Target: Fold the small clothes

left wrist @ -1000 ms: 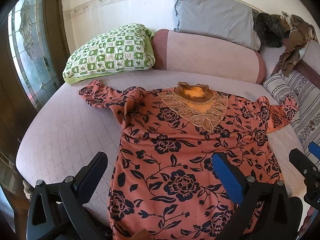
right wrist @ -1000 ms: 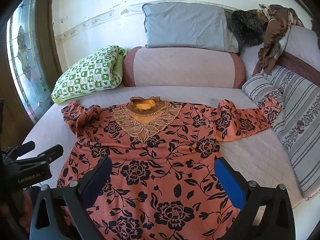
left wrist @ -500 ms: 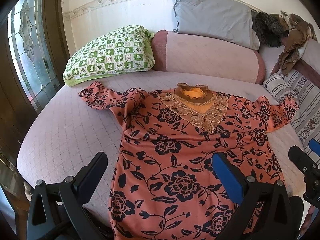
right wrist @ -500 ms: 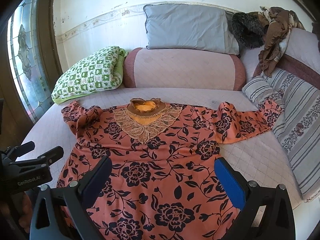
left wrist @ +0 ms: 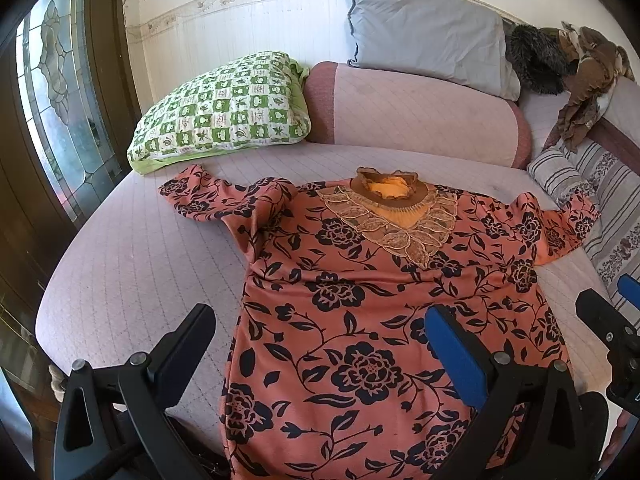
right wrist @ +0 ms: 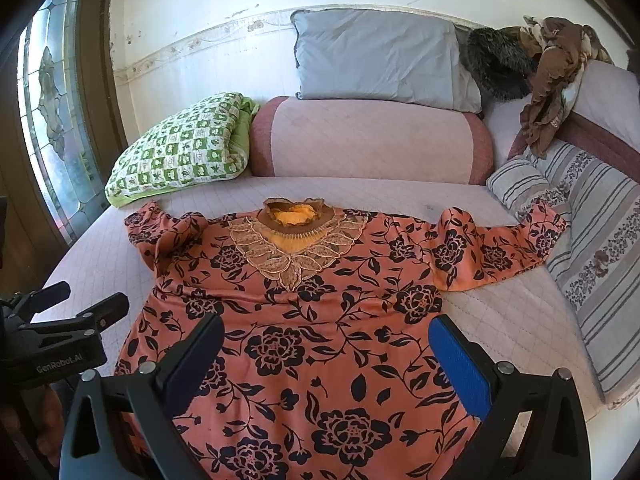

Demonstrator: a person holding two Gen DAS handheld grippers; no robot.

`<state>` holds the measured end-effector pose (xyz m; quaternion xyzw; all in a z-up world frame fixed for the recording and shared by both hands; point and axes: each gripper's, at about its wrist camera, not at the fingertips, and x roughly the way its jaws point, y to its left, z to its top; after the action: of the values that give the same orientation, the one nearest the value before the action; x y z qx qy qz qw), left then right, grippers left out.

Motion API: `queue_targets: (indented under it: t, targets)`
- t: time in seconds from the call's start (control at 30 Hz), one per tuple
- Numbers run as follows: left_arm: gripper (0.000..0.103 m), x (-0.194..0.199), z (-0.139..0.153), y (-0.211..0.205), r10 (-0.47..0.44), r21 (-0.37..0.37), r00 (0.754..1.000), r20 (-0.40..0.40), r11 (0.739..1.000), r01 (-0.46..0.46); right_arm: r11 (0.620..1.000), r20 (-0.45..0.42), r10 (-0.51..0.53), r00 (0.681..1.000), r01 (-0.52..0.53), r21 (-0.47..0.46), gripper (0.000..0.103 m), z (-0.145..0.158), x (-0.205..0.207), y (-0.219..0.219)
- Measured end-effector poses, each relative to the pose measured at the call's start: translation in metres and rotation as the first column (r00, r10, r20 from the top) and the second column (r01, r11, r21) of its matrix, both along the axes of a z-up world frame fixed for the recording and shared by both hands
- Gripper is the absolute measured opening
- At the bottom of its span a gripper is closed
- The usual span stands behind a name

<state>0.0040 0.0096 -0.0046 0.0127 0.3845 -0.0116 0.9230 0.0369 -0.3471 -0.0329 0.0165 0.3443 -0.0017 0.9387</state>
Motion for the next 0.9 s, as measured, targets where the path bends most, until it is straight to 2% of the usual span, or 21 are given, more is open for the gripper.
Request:
queue_targets:
  t: [0.9]
  targets:
    - [0.103, 0.0004, -0.0002, 0.0026, -0.002, -0.002, 1.000, -0.003, 1.000, 0.002, 1.000, -0.002, 0.005, 1.000, -0.005, 0.000, 0.103, -0.0022, 0.0019, 0.0022]
